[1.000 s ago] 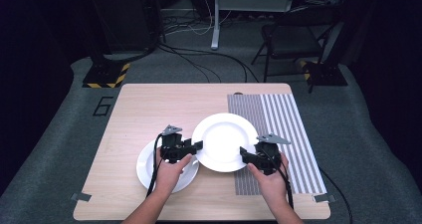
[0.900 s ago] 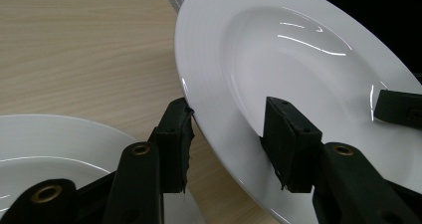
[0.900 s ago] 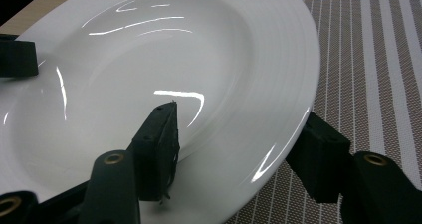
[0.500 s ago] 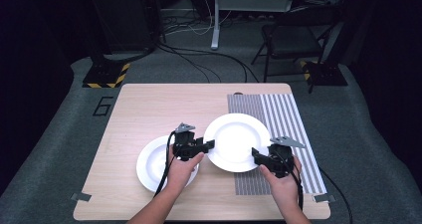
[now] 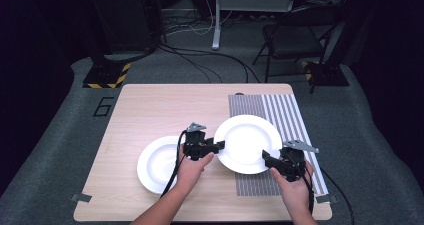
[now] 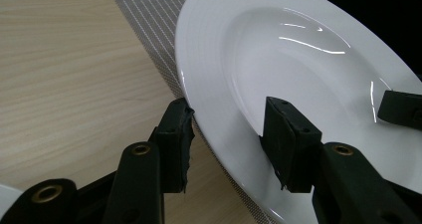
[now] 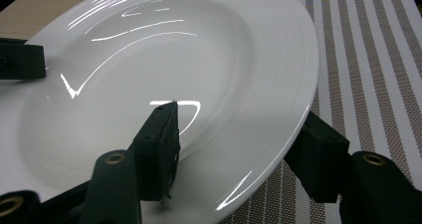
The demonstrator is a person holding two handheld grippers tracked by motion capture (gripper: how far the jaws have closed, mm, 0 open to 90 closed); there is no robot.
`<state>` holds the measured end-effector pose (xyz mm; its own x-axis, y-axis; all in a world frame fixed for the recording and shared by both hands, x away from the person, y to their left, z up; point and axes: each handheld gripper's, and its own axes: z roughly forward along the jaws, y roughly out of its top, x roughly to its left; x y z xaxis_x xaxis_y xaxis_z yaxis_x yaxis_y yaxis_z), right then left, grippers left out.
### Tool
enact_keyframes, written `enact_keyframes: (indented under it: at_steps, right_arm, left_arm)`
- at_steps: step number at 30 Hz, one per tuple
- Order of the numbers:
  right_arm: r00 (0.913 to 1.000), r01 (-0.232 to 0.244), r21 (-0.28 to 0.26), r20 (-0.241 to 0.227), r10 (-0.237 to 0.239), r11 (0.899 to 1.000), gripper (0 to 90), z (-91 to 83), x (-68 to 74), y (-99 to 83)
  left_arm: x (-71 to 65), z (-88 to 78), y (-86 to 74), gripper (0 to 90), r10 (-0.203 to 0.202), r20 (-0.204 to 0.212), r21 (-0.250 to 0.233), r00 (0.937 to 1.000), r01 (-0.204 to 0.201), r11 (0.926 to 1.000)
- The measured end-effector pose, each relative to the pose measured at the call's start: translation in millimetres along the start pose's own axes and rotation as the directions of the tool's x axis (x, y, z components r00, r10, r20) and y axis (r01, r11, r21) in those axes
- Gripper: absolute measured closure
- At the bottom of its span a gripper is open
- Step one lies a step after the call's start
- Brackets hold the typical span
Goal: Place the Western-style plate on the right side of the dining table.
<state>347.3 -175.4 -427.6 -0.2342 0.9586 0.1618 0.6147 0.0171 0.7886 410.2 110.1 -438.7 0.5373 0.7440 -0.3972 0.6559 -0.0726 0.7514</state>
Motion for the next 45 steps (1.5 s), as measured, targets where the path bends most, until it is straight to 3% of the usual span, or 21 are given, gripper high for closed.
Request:
enact_keyframes:
  at_steps: [13,25,45]
  right_arm:
    - [0.9990,-0.031,-0.002,0.032,0.031,1.000,40.7,-8.3,-19.8,-8.9]
    - [0.9979,-0.032,-0.013,0.057,0.032,0.999,40.9,-12.6,-37.1,-14.3]
    - [0.9958,-0.045,0.000,0.080,0.045,0.999,41.3,-0.9,-51.1,-24.3]
  left_arm:
    - [-16.4,20.8,2.0,55.7,0.010,0.020,0.011,0.9998,-0.010,0.9999]
    - [-27.6,38.5,2.4,55.8,0.020,0.027,0.015,0.9994,-0.020,0.9997]
    - [-26.1,59.3,-3.3,56.0,0.033,0.034,0.029,0.9989,-0.034,0.9990]
